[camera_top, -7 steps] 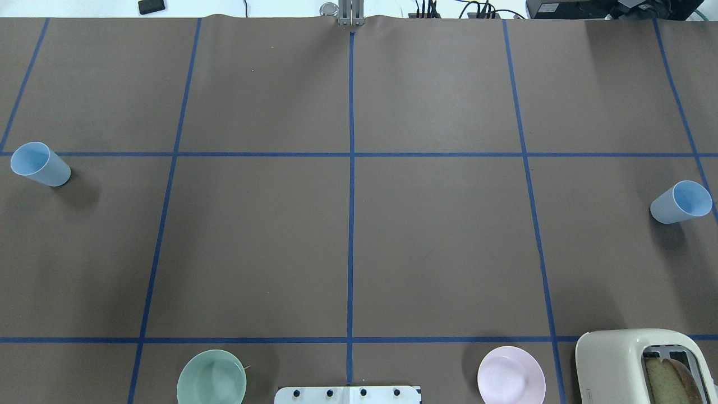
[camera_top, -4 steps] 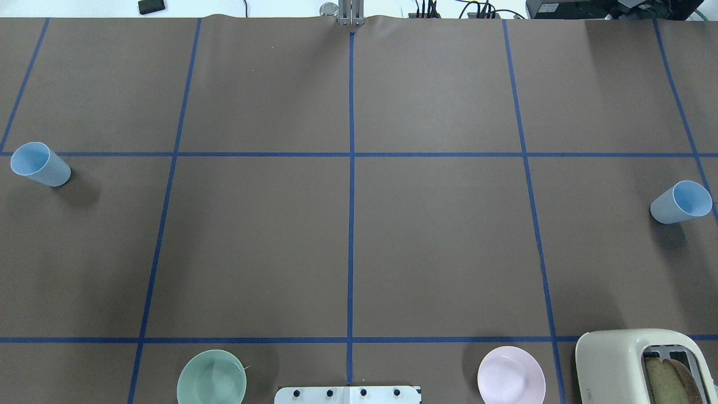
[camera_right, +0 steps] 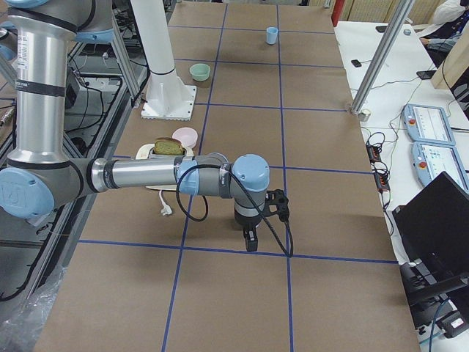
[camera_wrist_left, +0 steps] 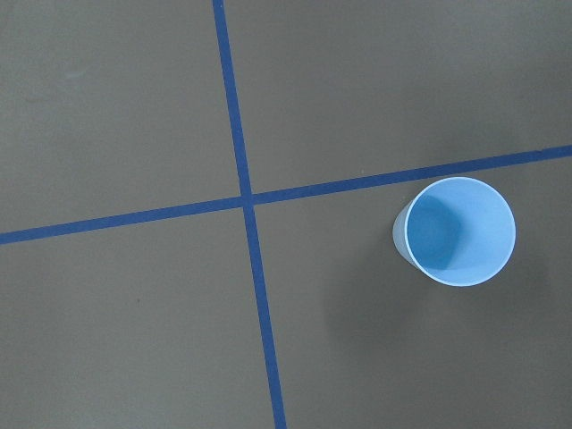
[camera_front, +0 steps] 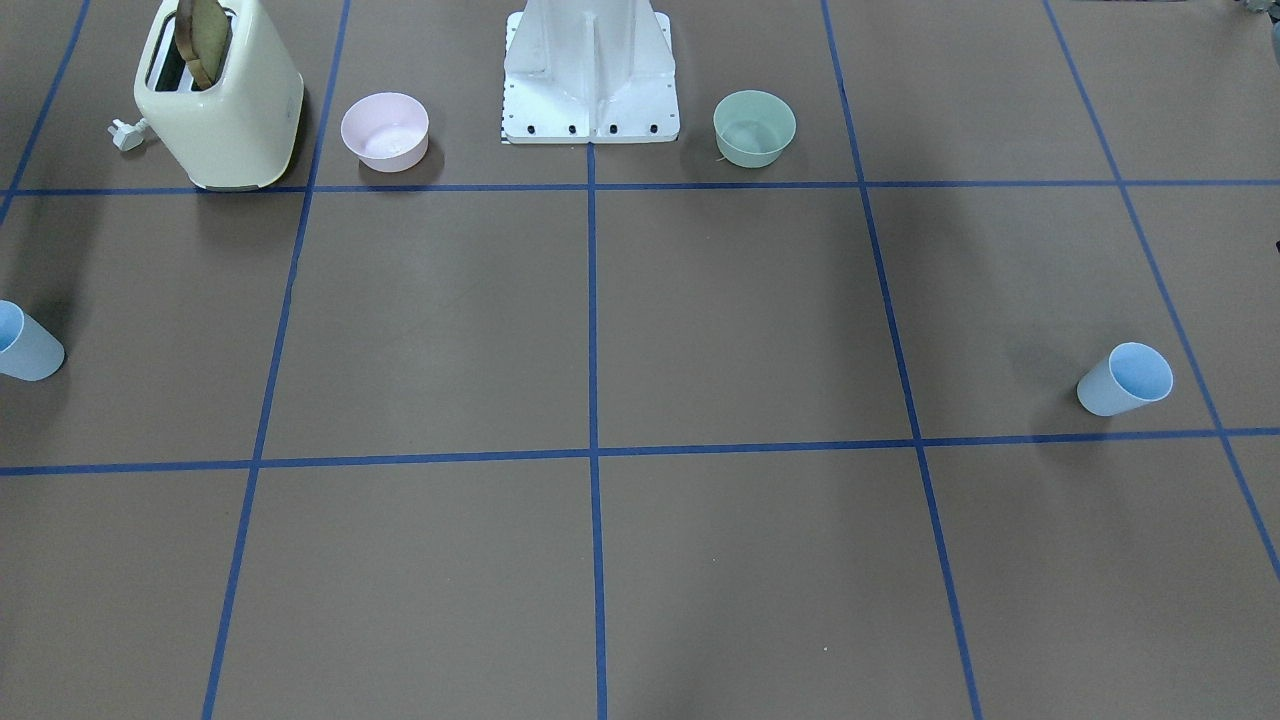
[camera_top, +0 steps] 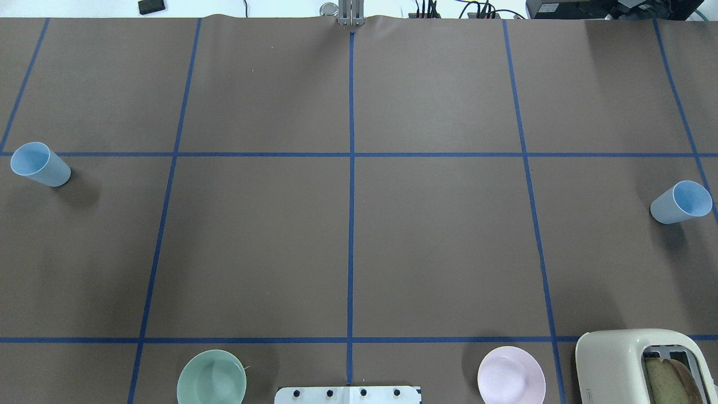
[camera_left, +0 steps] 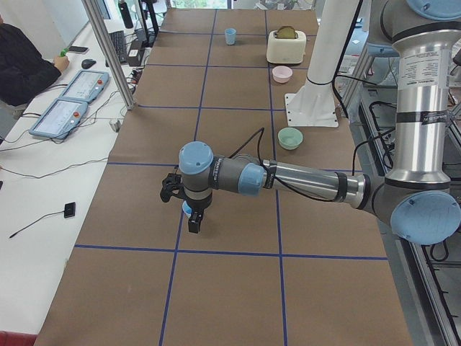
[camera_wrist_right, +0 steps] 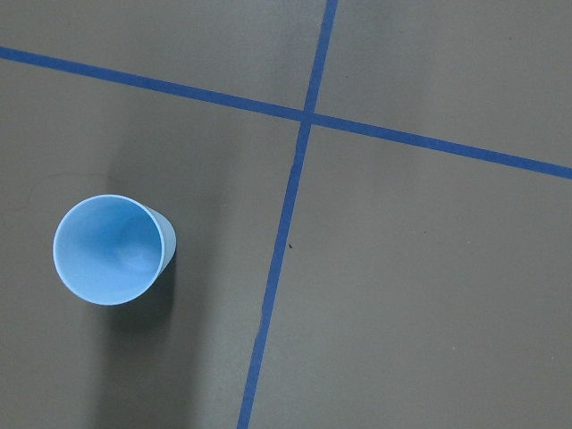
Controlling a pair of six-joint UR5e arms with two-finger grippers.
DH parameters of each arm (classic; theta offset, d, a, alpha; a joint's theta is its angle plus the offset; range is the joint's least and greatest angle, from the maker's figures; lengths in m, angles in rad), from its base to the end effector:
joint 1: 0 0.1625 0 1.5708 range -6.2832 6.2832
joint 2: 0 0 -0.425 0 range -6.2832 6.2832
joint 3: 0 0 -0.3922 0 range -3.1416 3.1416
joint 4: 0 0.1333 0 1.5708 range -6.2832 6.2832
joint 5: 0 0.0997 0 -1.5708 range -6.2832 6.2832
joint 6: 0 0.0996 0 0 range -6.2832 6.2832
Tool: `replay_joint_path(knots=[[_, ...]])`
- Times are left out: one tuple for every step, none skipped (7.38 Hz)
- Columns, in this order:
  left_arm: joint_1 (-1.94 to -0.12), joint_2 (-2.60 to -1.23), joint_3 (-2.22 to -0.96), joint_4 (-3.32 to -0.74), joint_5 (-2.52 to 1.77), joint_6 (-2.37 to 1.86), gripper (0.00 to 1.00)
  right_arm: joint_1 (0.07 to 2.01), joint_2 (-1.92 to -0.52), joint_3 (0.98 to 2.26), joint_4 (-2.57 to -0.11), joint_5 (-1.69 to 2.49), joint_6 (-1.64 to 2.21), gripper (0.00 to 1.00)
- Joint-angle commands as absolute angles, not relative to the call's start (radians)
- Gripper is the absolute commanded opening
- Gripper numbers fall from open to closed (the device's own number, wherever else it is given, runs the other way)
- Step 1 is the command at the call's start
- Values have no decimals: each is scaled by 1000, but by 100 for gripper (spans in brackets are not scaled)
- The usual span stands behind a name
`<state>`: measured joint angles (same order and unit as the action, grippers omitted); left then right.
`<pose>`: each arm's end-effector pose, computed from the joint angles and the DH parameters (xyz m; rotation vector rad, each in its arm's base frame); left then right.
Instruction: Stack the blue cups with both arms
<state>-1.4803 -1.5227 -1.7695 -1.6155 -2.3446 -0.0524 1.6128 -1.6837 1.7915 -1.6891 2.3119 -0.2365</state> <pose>-0.0201 -0.4828 0.5787 0.1300 0.7828 0.1116 0.0845 -0.4378 0.6171 0.0931 -0.7364 -0.1816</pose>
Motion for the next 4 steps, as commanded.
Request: replay_joint_path(knots=[[-1399, -1520, -1766, -1656, -2344, -148, 97, 1611, -1669, 1770, -1680, 2333, -247, 100], [-1378, -1517, -1757, -1705, -2344, -203, 97, 1608, -1664, 1784, -1678, 2347, -242, 100], [-1353, -1517, -1737, -1744, -2344, -243, 97, 1586, -1670, 1784, -1681, 2349, -232, 100], [-1341, -1519, -1700, -1788, -2344, -255, 97, 1583, -1695, 1805, -1649, 2349, -268, 100]])
